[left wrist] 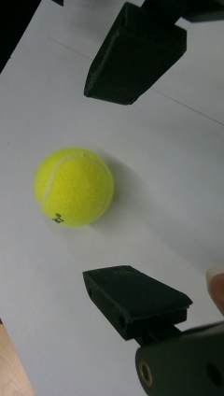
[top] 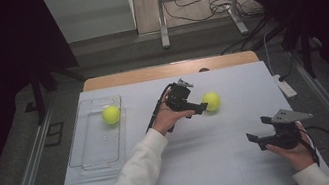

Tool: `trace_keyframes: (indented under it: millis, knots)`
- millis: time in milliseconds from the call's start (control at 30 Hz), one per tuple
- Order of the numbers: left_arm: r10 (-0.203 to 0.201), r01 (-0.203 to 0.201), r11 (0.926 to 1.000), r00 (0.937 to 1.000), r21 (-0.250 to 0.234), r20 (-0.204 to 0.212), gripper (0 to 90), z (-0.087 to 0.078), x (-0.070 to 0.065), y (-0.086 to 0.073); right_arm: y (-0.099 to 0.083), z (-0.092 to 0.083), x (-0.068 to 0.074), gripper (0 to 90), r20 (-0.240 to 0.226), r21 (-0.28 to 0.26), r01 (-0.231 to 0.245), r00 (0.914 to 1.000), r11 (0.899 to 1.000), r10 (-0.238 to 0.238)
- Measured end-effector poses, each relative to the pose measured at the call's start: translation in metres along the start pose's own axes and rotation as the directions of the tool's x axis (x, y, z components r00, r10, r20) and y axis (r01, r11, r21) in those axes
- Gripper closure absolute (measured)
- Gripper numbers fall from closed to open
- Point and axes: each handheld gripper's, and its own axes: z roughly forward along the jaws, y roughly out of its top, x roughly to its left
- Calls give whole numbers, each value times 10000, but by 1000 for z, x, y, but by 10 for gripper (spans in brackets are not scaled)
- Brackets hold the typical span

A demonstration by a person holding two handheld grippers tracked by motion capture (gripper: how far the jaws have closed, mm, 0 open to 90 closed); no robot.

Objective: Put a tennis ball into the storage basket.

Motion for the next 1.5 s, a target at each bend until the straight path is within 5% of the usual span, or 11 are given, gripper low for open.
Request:
trace_keyframes:
  millis: [1500]
  knots:
    - [-97,91,9988,9999,473,134,128,50,-2,12,-2,-2,-1,131,38,-32,-146,9999,9999,146]
